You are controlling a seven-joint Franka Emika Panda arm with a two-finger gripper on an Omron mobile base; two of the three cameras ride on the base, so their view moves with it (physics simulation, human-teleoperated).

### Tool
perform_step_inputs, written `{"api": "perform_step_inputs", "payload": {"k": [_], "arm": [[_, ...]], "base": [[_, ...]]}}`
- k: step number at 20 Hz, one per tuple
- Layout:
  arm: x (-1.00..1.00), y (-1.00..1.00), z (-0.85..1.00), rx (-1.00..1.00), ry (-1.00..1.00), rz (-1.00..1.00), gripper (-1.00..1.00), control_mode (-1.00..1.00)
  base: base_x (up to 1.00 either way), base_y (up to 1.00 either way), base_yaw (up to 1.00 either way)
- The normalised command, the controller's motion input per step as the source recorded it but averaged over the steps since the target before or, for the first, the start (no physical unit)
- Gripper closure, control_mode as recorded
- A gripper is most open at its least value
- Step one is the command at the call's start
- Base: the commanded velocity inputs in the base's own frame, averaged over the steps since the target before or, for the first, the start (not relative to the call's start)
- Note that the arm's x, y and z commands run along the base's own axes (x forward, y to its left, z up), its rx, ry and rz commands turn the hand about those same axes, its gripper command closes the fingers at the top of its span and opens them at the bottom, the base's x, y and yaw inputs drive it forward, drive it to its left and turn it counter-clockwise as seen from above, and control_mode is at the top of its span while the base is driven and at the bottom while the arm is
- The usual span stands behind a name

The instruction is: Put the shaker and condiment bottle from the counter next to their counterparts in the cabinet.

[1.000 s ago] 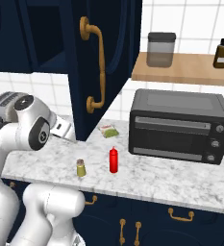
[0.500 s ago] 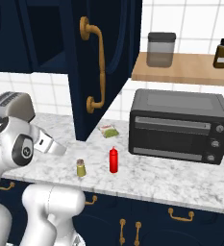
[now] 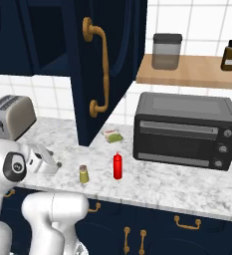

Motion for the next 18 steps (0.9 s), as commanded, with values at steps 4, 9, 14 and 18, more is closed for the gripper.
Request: {"api": "perform_step_inputs", "payload": {"k": [4,9,14,18], "arm": [[-0.04,0.00,-0.37,0.00,-0.08,-0.08,-1.00,-1.00],[0.00,-0.02,-0.33,0.00,-0.12,-0.06,-1.00,-1.00],[0.00,-0.35,-0.13,0.03,-0.04,-0.15,-1.00,-1.00],[0.00,-0.50,-0.04,0.07,-0.01,-0.17,-1.00,-1.00]], "base": [[0.00,0.00,0.00],[0.00,0.00,0.00],[0.00,0.00,0.00],[0.00,0.00,0.00]]}}
